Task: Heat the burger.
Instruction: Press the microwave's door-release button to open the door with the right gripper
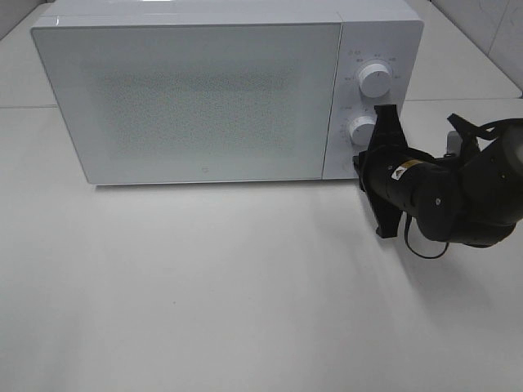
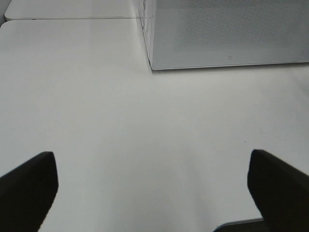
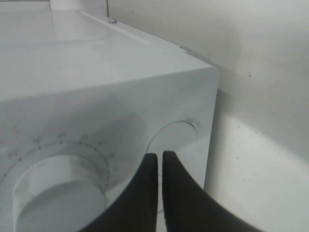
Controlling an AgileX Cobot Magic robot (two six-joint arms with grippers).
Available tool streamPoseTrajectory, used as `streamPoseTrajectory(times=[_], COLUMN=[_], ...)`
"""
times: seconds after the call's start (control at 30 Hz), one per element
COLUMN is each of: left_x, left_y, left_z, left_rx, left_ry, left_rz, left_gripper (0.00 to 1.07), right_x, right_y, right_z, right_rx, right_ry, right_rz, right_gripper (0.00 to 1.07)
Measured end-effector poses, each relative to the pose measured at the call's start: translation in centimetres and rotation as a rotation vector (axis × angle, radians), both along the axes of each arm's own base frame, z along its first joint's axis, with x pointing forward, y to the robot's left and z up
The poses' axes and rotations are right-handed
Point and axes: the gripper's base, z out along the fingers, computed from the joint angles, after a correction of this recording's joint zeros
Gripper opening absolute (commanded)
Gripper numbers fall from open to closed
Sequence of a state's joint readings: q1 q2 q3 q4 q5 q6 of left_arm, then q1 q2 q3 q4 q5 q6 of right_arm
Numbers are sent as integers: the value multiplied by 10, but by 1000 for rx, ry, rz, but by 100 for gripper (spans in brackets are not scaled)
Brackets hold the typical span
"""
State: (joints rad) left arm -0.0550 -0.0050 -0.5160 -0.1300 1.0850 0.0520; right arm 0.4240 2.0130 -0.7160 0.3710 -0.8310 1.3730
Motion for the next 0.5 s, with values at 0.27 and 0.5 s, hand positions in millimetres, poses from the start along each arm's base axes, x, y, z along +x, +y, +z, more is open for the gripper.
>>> streamPoseTrajectory(times=[0.27, 0.5], left_x=[0, 0], left_y=[0, 0], left_z=[0, 0], left_rx=[0, 0], left_ry=[0, 0], left_rz=[0, 0], left_gripper=[100, 100], right_x=[3, 1], right_y=[-7, -3], right_z=[-2, -3], right_rx=[-20, -4], right_ry=[23, 41], right_rz=[-7, 4], right_gripper=[0, 0])
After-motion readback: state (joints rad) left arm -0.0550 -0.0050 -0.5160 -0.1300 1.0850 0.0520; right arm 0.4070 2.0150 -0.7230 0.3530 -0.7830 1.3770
